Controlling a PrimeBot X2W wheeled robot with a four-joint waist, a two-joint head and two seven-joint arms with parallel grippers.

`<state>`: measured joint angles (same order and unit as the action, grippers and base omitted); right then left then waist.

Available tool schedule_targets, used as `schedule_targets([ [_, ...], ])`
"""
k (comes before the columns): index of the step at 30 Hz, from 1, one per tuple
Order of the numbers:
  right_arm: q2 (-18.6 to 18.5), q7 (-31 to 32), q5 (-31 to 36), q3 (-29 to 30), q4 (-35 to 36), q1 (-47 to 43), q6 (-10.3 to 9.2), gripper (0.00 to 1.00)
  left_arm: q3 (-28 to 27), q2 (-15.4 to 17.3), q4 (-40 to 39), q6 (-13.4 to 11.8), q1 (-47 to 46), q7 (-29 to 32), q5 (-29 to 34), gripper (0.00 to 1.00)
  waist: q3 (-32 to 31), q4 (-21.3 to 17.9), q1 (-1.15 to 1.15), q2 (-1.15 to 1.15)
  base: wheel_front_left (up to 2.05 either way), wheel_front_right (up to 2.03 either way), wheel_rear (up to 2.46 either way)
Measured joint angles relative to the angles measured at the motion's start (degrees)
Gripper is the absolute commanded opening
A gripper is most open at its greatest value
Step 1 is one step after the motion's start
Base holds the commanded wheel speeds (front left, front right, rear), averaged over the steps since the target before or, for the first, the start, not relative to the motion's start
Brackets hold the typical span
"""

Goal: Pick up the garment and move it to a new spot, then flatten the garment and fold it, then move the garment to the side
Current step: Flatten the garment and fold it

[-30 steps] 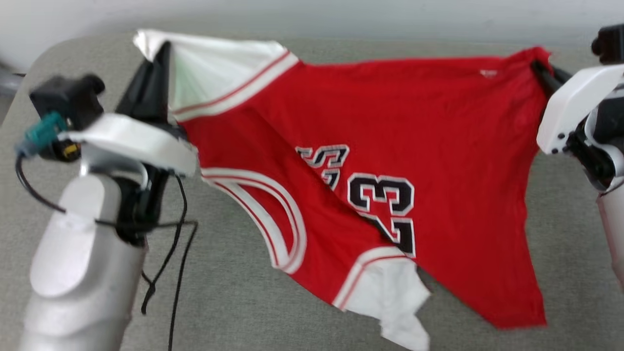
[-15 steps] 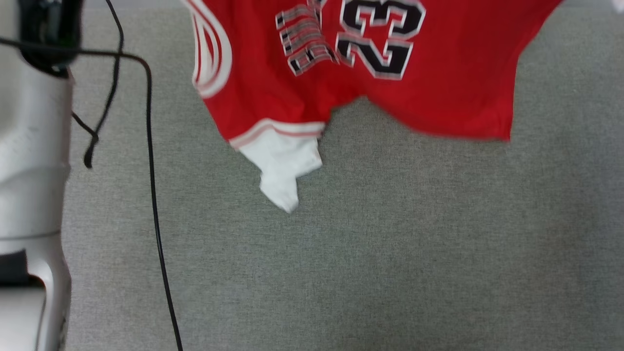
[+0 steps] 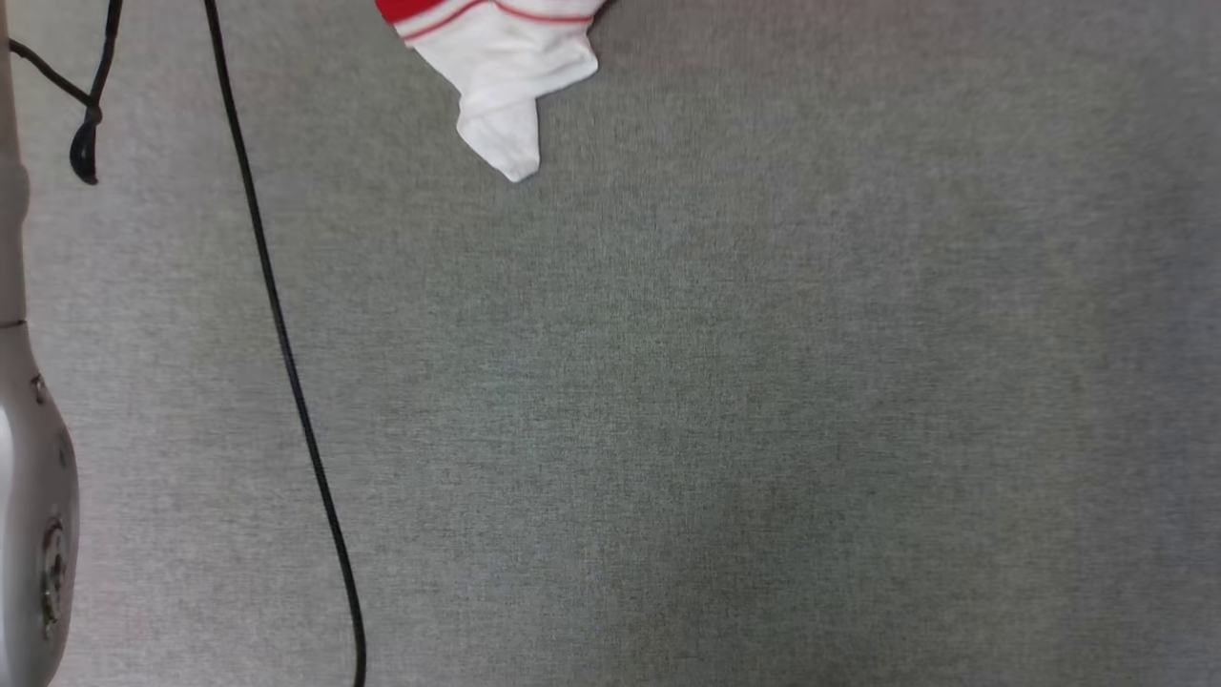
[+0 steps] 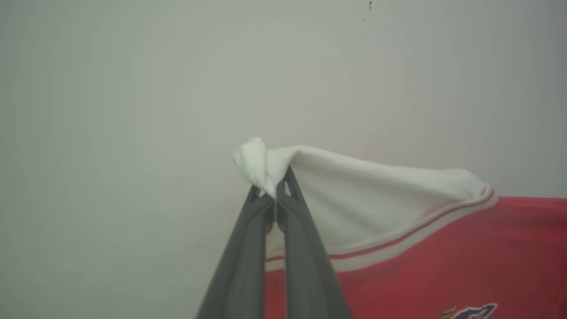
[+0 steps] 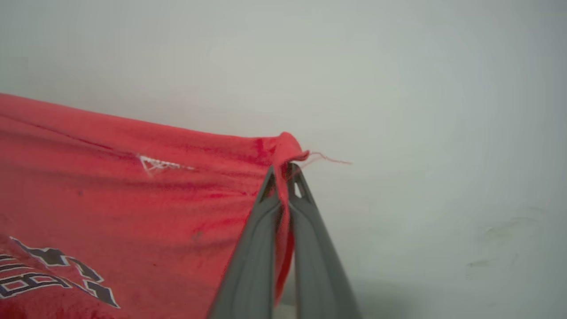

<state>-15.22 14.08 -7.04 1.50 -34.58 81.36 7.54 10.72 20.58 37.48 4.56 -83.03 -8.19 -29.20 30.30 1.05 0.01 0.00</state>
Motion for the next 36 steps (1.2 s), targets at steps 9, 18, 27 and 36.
schedule_targets([
  [9, 0.86, -2.15, -0.05, -1.45, -6.27, 1.32, -0.01, 0.00, 0.54, -1.74, 6.31, 1.51, -0.27, -2.33, -2.07, 0.00, 5.86, 0.90, 0.00, 0.00, 0.00, 0.00, 0.00],
  [18, 2.25, -5.93, -4.13, -4.28, -13.50, -6.37, -0.02, 0.00, 2.59, -5.12, 13.55, 2.77, 7.33, -4.42, -6.94, 0.00, 5.47, 1.88, 0.00, 0.00, 0.00, 0.00, 0.00],
  [27, 0.46, -9.83, -10.42, -7.49, -14.51, -23.63, -0.02, 0.00, 5.56, -5.71, 10.37, 2.83, 26.48, -6.61, -12.62, 0.00, -1.95, 2.98, -0.01, 0.00, 0.00, 0.00, 0.00],
  [36, -1.36, -11.22, -15.15, -9.45, -8.89, -39.61, 0.00, 0.00, 2.88, -4.86, 1.85, 2.48, 46.52, -6.71, -10.88, 0.00, -9.71, 3.03, -0.02, 0.00, 0.00, 0.00, 0.00],
])
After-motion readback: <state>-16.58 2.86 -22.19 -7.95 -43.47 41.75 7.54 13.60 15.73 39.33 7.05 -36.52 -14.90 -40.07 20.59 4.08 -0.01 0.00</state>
